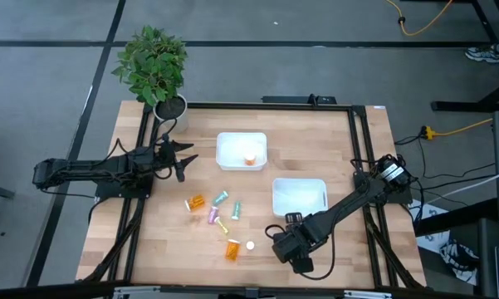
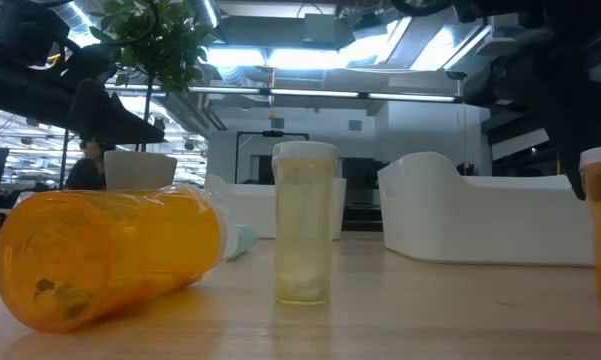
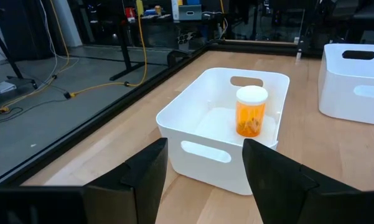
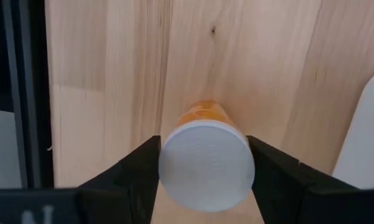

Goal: Pick and place medicine bottles into bin by pill shape (circle, oval)
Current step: Put the large orange pill bottle into the top white bin

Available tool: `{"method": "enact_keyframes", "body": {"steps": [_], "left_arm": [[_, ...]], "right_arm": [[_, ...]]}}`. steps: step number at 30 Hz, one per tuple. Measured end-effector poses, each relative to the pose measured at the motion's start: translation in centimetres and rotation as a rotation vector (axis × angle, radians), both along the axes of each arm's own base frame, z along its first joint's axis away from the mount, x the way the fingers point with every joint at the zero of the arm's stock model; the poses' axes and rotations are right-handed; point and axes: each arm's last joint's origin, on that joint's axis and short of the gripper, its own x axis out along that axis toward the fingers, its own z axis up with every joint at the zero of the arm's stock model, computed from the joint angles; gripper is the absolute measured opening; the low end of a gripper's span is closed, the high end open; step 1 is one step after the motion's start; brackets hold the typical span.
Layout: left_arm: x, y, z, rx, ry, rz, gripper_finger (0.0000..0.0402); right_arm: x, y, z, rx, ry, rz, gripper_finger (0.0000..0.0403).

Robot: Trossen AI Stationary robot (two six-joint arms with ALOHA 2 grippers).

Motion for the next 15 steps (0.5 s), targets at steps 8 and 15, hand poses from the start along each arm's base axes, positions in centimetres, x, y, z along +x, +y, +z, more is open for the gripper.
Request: {"method": "enact_keyframes", "body": {"steps": [8,15], "left_arm": [[0.0,0.0,0.0,-0.003,-0.002,0.001,0.0202],[0.0,0.0,0.0,-0.003,-0.001,0.000,0.0202]], "right_arm": [[1.1,-0.2,2.9,0.002,-0.028,0.049,0.0217],[3.6,-1.2,8.3,-0.058,-0.216,0.189,0.0209]]}}
